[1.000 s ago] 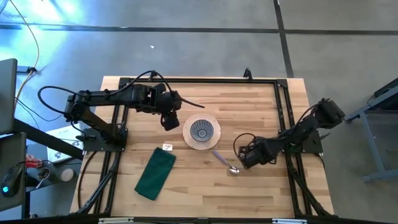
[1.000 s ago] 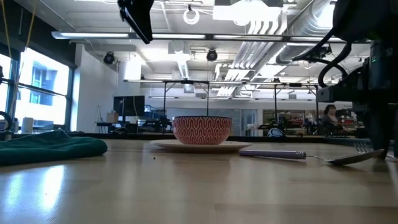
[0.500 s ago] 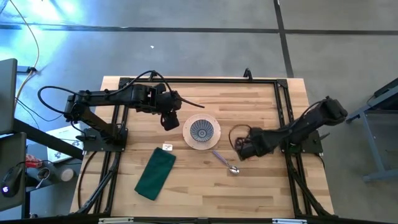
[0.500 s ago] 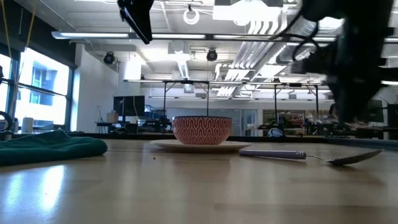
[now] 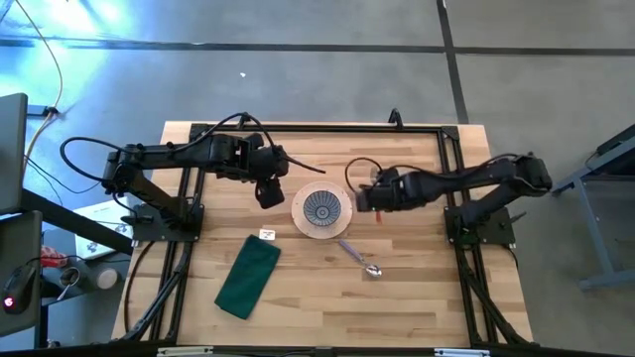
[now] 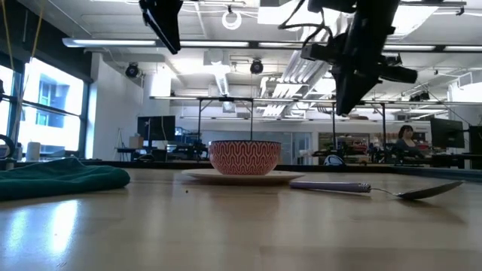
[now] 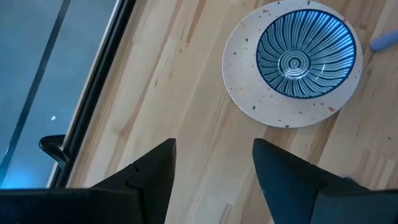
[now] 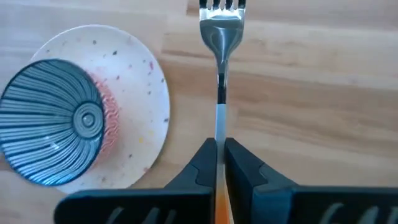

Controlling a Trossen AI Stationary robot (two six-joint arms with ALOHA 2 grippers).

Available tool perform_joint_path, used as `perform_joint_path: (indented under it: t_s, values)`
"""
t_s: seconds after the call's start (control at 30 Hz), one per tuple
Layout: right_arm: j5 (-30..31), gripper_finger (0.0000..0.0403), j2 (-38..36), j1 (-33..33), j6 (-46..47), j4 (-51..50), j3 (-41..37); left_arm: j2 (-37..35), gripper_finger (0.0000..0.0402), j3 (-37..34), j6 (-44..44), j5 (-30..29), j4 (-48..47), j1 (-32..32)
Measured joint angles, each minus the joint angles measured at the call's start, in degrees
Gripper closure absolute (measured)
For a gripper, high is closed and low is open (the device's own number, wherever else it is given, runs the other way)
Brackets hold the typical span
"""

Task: Set table place
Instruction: Put the fork to the right of the white plate on the table

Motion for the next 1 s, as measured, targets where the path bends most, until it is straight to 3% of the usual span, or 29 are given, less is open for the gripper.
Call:
perform_joint_path:
  t_s: [0.23,0.6,1.0]
  values:
    - [-1.8,0.0402,1.1,-3.4,-2.3,6.7,-3.9,0.0,0.0197,0.0,0.0,0.0,0.2,0.0]
    - [-9.3,0.0403,12.3,-5.8,-6.9,18.6,-4.9,0.0,0.0197,0.0,0.0,0.0,0.3,0.0]
    - [-8.2,0.0403,14.6,-5.1,-2.6,17.6,-4.9,0.0,0.0197,0.0,0.0,0.0,0.2,0.0]
